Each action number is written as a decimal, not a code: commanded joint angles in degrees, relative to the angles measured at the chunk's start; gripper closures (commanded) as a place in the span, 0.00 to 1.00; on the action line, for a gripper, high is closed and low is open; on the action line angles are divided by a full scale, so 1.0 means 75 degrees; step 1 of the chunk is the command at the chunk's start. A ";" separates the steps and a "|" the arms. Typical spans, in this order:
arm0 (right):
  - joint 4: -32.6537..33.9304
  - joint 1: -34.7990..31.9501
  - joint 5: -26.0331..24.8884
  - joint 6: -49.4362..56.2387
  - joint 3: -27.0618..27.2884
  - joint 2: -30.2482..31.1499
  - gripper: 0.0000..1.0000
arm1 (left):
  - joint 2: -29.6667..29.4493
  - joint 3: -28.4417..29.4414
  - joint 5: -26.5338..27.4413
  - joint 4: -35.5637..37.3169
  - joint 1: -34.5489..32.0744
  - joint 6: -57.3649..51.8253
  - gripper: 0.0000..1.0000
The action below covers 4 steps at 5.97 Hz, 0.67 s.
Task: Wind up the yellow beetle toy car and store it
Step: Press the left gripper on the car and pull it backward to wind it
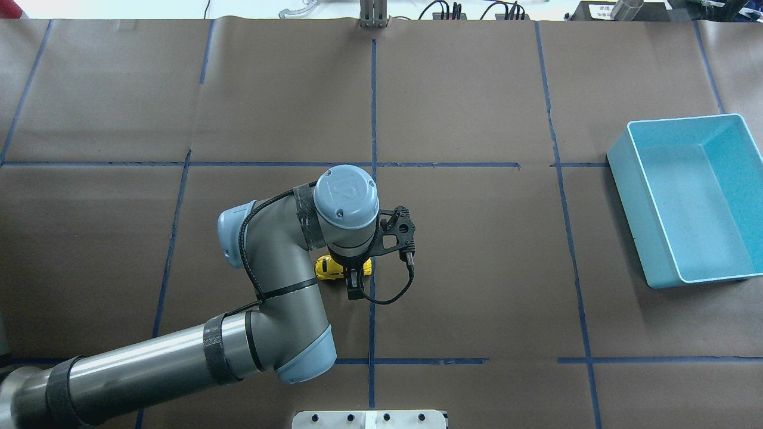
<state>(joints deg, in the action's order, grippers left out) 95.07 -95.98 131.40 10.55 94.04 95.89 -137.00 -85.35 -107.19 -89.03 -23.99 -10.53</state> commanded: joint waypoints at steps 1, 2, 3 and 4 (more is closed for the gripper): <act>-0.0008 0.0000 0.0000 0.0000 0.0000 -0.0012 0.00 | -0.0050 0.0200 0.0124 -0.0234 0.0047 0.0010 0.00; -0.0008 0.0000 0.0000 0.0000 0.0000 -0.0012 0.00 | -0.0050 0.0200 0.0124 -0.0235 0.0059 0.0010 0.00; 0.0003 0.0000 0.0000 0.0000 0.0000 0.0000 0.00 | -0.0050 0.0201 0.0124 -0.0235 0.0093 0.0010 0.00; 0.0004 0.0000 0.0000 0.0000 0.0000 0.0000 0.00 | -0.0050 0.0201 0.0124 -0.0235 0.0094 0.0010 0.08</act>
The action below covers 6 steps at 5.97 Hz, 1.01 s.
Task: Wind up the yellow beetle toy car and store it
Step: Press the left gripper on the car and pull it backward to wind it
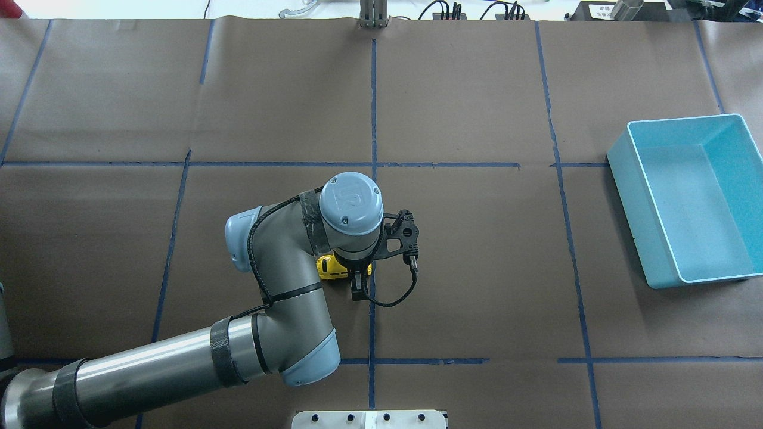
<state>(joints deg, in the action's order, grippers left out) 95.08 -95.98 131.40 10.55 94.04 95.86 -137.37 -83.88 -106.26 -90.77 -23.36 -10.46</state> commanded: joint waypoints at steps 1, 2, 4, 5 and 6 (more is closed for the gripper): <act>0.0003 0.0000 0.0000 0.0000 0.0000 0.0004 0.00 | -0.0001 0.0004 0.0001 -0.0014 0.0009 -0.0011 0.25; 0.0003 0.0000 0.0000 0.0000 0.0000 0.0004 0.00 | 0.0022 0.0004 0.0001 -0.0095 0.0009 -0.0012 0.47; -0.0009 0.0000 0.0012 -0.0012 0.0012 -0.0008 0.00 | 0.0011 -0.0031 0.0001 -0.0096 -0.0060 -0.0058 0.95; -0.0009 0.0000 0.0000 0.0000 0.0000 -0.0008 0.00 | -0.0001 -0.0136 -0.0034 -0.0085 -0.0177 -0.0082 0.98; -0.0009 0.0000 0.0000 0.0000 0.0000 -0.0008 0.00 | 0.0011 -0.0288 -0.0058 -0.0084 -0.0306 -0.0511 0.99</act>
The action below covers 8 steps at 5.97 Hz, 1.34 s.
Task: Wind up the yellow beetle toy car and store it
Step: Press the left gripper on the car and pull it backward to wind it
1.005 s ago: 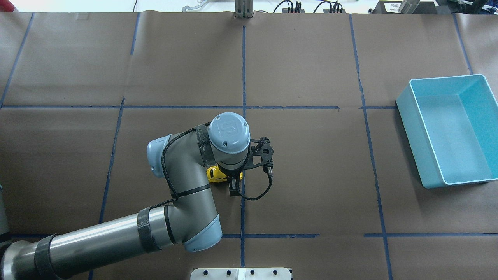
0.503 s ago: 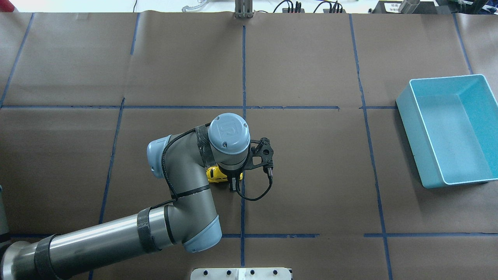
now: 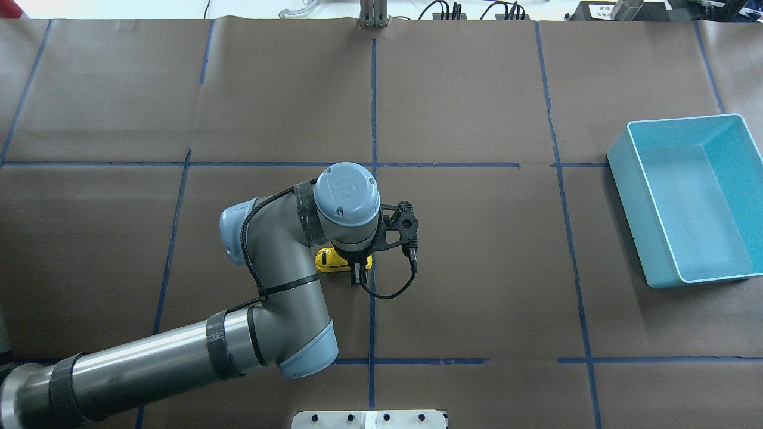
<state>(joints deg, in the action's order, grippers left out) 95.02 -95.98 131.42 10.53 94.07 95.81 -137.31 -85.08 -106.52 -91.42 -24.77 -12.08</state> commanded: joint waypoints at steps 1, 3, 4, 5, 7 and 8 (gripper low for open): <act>-0.0001 0.0000 -0.0003 0.0002 -0.0003 0.0010 0.00 | -0.0008 -0.0129 -0.0024 -0.0032 -0.0212 -0.0600 1.00; -0.0013 0.0000 -0.0003 0.0002 0.0008 -0.0001 0.00 | 0.0073 -0.0071 -0.0024 -0.0954 -0.0329 -0.0604 1.00; -0.0001 0.0000 0.0009 0.0002 0.0008 -0.0001 0.00 | 0.0144 -0.0047 -0.0024 -0.1260 -0.0341 -0.0604 1.00; -0.0001 0.0000 0.0009 0.0002 0.0008 -0.0001 0.00 | 0.0179 -0.0035 -0.0059 -0.1414 -0.0353 -0.0604 1.00; -0.0001 0.0000 0.0009 0.0002 0.0008 -0.0001 0.00 | 0.0437 0.0151 -0.0376 -0.2408 -0.0377 -0.0580 1.00; -0.0001 0.0000 0.0009 0.0002 0.0008 -0.0001 0.00 | 0.0437 0.0315 -0.0411 -0.2690 -0.0377 -0.0580 1.00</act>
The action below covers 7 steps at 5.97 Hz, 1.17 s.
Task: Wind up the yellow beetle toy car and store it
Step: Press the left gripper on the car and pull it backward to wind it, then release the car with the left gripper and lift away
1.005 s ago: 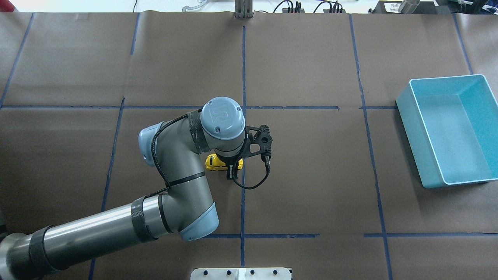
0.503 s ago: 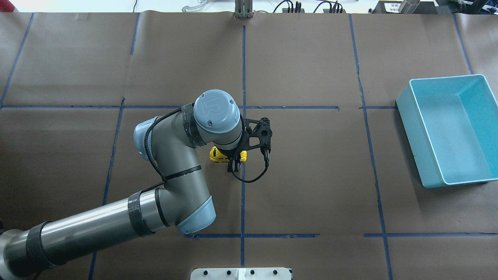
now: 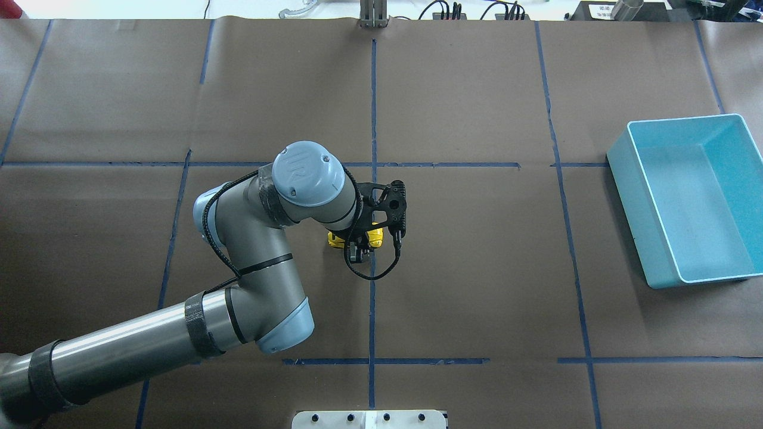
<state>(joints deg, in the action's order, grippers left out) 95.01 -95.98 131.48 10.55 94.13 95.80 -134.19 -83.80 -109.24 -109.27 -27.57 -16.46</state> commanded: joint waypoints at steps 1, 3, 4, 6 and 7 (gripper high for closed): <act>0.0000 0.0000 0.0000 0.0000 0.0000 0.0000 0.00 | 0.0045 0.0378 -0.0233 -0.0696 -0.0015 0.0027 1.00; 0.0000 0.0000 0.0000 0.0000 0.0000 0.0000 0.00 | 0.0080 0.0590 -0.0247 -0.1188 -0.0062 0.0039 1.00; 0.0000 0.0000 0.0000 0.0000 -0.0012 0.0000 0.00 | 0.0219 0.0592 -0.0513 -0.1285 -0.0178 0.0027 1.00; 0.0000 0.0000 0.0000 0.0000 0.0000 0.0000 0.00 | 0.0582 0.0580 -0.1042 -0.1717 -0.0541 -0.0020 1.00; 0.0000 0.0000 0.0000 0.0000 0.0000 0.0000 0.00 | 0.0944 0.0580 -0.1276 -0.2265 -0.0682 -0.0020 1.00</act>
<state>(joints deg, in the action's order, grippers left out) 95.01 -95.98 131.48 10.55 94.12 95.80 -129.42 -79.44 -117.14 -122.88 -31.63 -16.56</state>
